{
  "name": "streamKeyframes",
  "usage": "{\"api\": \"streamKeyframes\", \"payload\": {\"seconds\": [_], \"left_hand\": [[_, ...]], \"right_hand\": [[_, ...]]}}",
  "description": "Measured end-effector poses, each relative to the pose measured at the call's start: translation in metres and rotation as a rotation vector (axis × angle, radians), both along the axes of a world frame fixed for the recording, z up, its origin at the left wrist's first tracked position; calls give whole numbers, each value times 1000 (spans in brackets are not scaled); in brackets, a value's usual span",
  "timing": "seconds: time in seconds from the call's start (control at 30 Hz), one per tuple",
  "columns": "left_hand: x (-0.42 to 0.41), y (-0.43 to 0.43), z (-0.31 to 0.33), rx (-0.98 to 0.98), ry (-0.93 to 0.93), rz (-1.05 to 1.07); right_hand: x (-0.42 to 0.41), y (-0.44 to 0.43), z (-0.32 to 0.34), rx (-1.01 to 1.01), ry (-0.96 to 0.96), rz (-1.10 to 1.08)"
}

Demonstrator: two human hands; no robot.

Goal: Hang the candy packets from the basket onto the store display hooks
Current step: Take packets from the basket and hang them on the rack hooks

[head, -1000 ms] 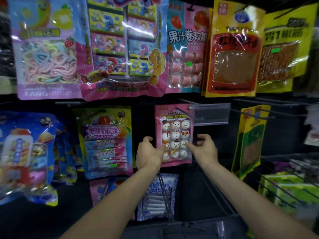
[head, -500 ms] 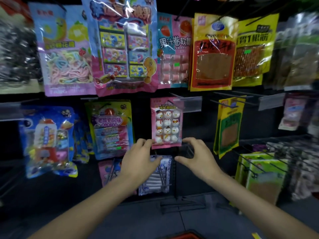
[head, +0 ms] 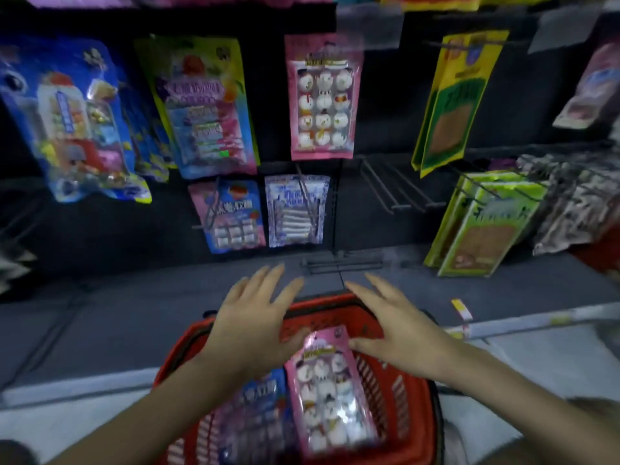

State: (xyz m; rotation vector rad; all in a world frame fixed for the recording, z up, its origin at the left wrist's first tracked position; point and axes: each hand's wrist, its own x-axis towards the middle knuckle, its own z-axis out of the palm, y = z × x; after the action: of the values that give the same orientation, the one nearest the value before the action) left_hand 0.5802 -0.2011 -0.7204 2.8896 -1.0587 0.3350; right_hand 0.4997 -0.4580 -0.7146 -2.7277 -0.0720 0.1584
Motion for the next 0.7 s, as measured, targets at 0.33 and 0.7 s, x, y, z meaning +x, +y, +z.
{"api": "streamKeyframes", "payload": {"seconds": [0.33, 0.7], "left_hand": [[-31, -12, -153, 267, 443, 201], [-36, -61, -218, -425, 1044, 889]], "right_hand": [[-29, 21, -106, -123, 297, 98], [-26, 13, -162, -360, 466, 180]]}}
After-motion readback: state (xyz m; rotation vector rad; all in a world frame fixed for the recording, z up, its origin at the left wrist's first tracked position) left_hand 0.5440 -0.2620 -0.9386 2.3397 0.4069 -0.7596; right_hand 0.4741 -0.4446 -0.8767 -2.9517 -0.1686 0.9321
